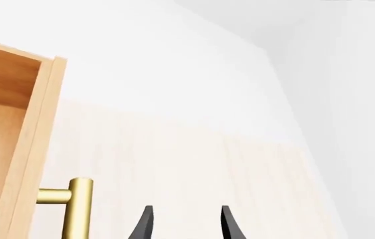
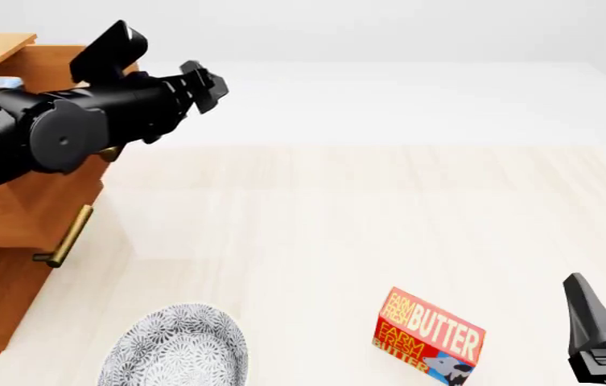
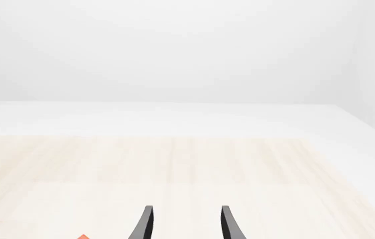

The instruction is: Put the chocolate pudding in the top drawer of the cabinet and close it.

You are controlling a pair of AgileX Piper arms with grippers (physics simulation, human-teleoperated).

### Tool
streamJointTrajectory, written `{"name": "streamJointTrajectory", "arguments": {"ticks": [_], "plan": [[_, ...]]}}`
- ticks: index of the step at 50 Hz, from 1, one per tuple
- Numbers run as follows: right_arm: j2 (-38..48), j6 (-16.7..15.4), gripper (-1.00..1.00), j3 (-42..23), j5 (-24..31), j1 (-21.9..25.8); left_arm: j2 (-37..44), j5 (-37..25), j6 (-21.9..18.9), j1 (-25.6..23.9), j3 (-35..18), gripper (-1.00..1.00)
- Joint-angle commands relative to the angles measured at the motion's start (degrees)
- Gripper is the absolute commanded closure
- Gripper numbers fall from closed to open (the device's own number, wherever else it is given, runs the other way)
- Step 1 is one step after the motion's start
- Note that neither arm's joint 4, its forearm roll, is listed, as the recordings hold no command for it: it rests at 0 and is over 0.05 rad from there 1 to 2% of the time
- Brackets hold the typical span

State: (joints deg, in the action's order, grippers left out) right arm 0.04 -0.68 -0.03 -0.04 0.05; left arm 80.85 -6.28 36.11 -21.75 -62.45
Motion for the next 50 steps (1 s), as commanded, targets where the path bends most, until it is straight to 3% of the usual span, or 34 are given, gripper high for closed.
{"name": "streamJointTrajectory", "arguments": {"ticks": [1, 17, 50], "plan": [[0.0, 0.0, -1.00, 0.0, 0.0, 0.0, -1.0, -0.9, -1.0, 1.6, 1.3, -1.00], [0.0, 0.0, -1.00, 0.0, 0.0, 0.0, -2.2, -0.1, -0.9, 3.7, 3.9, -1.00], [0.0, 0.0, -1.00, 0.0, 0.0, 0.0, -3.5, -1.1, -3.0, 6.5, 3.6, -1.00]]}}
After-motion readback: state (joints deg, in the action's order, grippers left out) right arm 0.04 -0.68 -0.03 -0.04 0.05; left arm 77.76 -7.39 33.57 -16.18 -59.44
